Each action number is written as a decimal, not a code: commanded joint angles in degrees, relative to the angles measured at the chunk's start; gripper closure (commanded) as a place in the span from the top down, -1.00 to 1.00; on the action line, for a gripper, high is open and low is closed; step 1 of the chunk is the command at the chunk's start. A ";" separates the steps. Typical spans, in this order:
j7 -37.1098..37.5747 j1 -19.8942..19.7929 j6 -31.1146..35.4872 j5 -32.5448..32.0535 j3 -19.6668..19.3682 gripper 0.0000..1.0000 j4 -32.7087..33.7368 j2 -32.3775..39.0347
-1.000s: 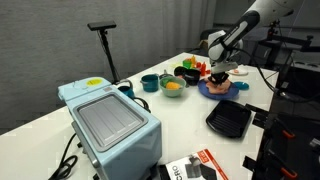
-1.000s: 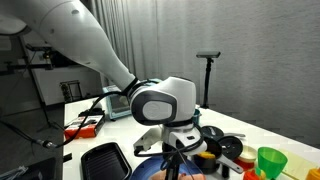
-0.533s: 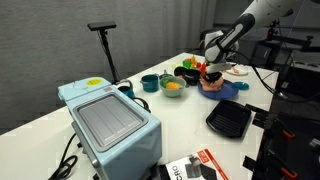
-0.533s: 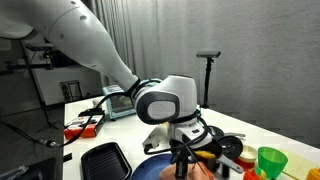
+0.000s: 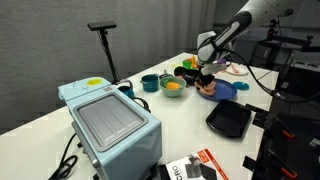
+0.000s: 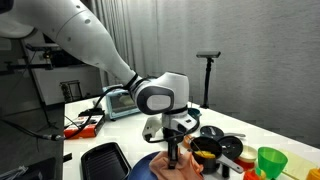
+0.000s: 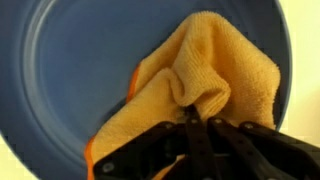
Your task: Use the orange towel to wipe the blue plate.
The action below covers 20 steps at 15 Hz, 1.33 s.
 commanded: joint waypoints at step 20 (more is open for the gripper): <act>6.95 1.00 2.73 -9.86 -6.81 -0.98 -3.43 1.08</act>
